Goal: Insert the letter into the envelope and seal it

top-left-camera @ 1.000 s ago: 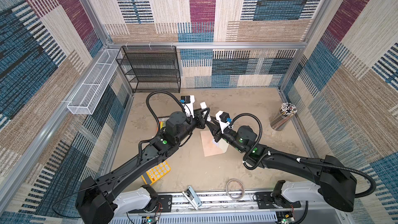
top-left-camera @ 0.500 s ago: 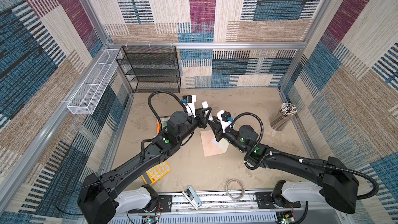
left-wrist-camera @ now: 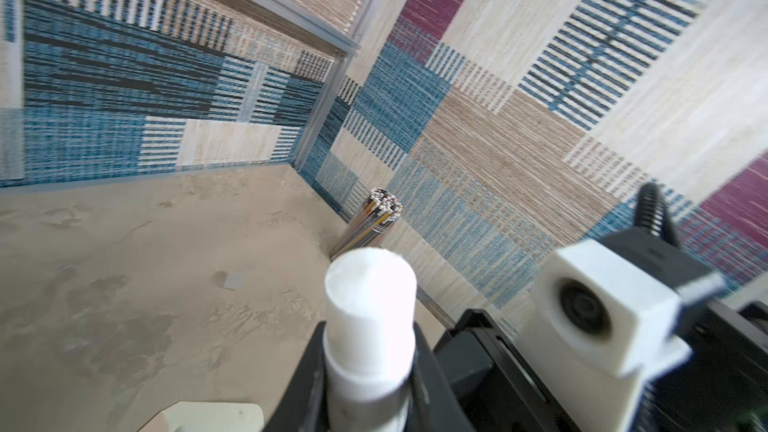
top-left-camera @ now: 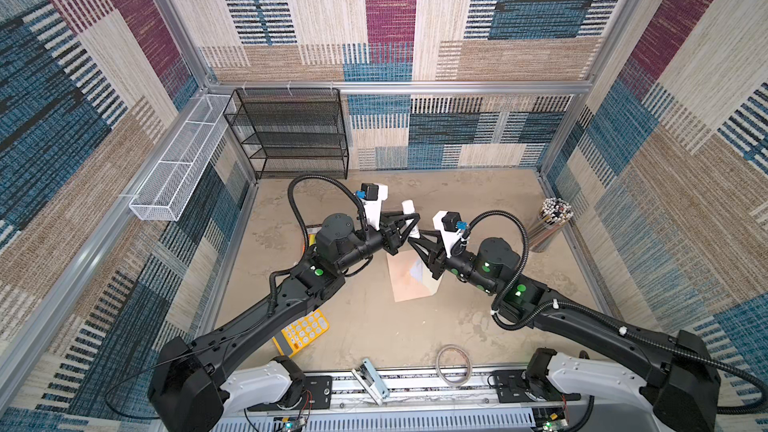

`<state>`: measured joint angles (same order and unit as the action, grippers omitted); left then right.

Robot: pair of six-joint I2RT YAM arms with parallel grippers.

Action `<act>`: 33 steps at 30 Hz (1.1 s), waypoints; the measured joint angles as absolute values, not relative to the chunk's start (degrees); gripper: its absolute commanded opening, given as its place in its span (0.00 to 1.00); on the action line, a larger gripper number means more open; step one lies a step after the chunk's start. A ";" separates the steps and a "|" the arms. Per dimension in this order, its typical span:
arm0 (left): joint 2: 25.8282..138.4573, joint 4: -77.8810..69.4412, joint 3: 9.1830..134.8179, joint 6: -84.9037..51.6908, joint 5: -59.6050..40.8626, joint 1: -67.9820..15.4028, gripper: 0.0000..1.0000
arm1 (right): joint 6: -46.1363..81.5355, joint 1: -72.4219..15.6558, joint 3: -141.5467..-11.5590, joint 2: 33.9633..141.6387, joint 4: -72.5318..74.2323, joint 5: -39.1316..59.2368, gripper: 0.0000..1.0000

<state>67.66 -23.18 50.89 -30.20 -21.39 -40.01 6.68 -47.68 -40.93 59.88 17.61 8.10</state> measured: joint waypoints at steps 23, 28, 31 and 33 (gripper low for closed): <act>66.85 -27.09 49.28 -36.23 -48.77 -37.17 0.00 | 16.73 -38.26 -38.83 54.87 19.25 44.34 0.60; 64.38 -18.20 50.87 -33.71 -35.16 -36.75 0.00 | 9.43 -38.72 -34.79 52.23 19.88 32.64 0.69; 63.42 -15.27 51.64 -32.77 -25.65 -36.75 0.00 | 6.57 -40.73 -31.75 51.62 22.61 23.42 0.70; 63.35 -14.35 51.64 -32.82 -20.36 -36.75 0.00 | 4.32 -43.75 -29.56 52.01 25.69 17.85 0.71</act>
<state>63.35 -14.35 51.64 -32.82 -20.36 -36.75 4.32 -43.75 -29.56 52.01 25.69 17.85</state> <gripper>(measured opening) 0.261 0.707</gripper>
